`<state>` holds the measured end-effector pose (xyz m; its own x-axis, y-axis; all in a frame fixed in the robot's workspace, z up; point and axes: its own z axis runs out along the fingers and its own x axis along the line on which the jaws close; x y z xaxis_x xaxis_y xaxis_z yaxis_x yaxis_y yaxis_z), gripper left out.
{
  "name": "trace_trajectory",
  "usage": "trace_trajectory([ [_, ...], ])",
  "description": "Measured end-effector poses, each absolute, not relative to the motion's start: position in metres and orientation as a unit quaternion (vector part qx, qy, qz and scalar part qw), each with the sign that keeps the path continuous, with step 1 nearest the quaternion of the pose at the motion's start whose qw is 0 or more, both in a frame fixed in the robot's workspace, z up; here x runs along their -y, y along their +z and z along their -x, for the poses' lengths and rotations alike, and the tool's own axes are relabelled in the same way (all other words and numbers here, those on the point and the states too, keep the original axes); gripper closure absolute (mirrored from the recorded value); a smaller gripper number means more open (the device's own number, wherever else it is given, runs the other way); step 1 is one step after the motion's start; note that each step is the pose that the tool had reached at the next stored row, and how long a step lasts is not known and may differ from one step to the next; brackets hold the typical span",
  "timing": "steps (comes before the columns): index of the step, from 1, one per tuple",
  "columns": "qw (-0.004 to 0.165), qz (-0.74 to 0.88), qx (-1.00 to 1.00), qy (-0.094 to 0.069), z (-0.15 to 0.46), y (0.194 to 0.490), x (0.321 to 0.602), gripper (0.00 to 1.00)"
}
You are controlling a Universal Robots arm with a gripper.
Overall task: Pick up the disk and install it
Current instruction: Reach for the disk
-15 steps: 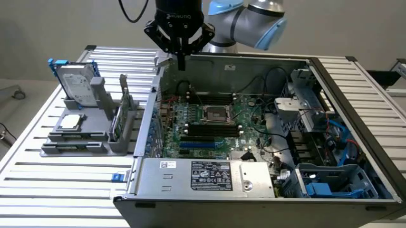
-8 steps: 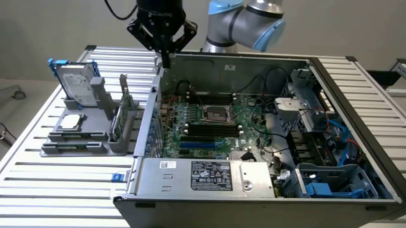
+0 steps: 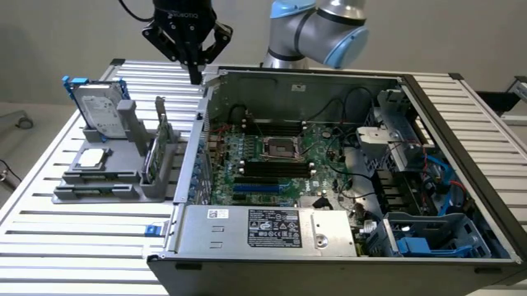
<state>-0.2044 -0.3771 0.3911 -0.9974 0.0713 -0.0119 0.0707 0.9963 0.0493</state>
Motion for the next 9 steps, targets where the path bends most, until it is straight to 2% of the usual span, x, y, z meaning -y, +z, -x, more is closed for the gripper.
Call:
trace_trajectory([
  [9, 0.005, -0.035, -0.999, 0.024, 0.239, 0.391, 0.364, 0.89],
])
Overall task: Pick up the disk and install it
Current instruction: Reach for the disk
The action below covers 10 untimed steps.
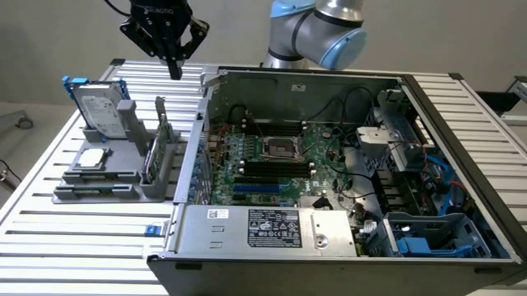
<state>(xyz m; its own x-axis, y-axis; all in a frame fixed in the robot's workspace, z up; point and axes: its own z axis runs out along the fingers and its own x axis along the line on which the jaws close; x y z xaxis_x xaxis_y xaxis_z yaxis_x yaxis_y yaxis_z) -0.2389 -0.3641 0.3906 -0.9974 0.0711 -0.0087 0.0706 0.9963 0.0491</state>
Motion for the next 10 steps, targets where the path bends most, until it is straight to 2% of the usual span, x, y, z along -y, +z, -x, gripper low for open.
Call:
trace_trajectory([
  [10, 0.002, -0.036, -0.999, 0.024, 0.275, 0.390, 0.349, 0.89],
])
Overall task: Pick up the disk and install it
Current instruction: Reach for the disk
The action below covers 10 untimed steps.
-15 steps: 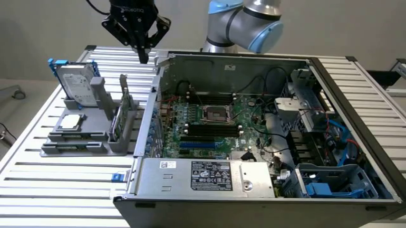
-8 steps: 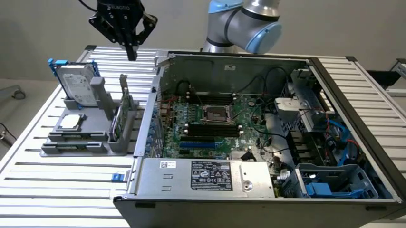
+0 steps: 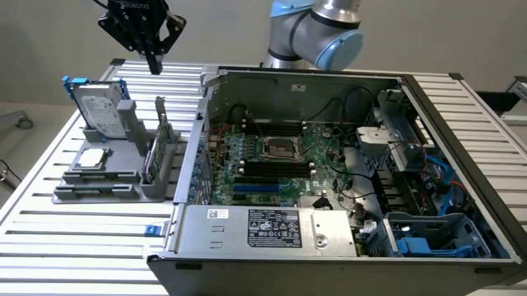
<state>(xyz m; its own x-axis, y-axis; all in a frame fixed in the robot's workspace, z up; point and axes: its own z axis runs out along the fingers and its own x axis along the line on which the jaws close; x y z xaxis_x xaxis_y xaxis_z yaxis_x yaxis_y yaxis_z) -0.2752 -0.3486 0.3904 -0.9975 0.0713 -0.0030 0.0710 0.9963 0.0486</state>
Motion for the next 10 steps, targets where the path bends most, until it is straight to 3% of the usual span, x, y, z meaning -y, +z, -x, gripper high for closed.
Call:
trace_trajectory([
  [10, 0.000, -0.036, -0.999, 0.024, 0.311, 0.390, 0.333, 0.89],
])
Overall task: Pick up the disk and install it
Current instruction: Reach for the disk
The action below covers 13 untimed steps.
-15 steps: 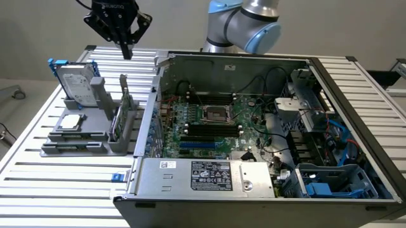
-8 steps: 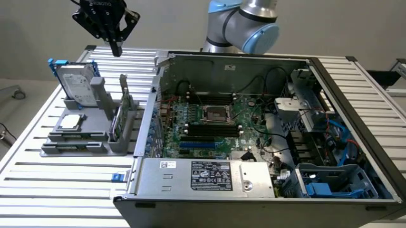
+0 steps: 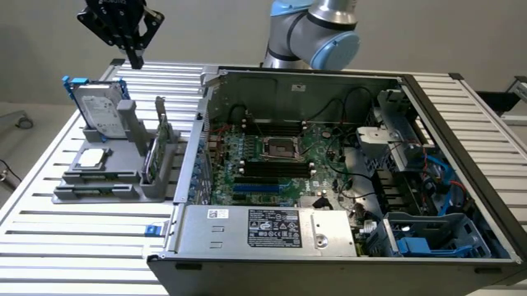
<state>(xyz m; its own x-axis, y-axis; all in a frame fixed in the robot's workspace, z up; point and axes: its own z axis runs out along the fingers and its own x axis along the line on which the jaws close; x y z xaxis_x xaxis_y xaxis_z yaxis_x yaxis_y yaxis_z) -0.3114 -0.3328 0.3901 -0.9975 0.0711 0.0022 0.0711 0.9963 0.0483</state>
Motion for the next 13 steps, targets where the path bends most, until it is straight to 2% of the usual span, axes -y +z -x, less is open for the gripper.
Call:
trace_trajectory([
  [13, 0.005, 0.036, 0.999, -0.024, 0.359, 0.390, 0.313, 0.89],
])
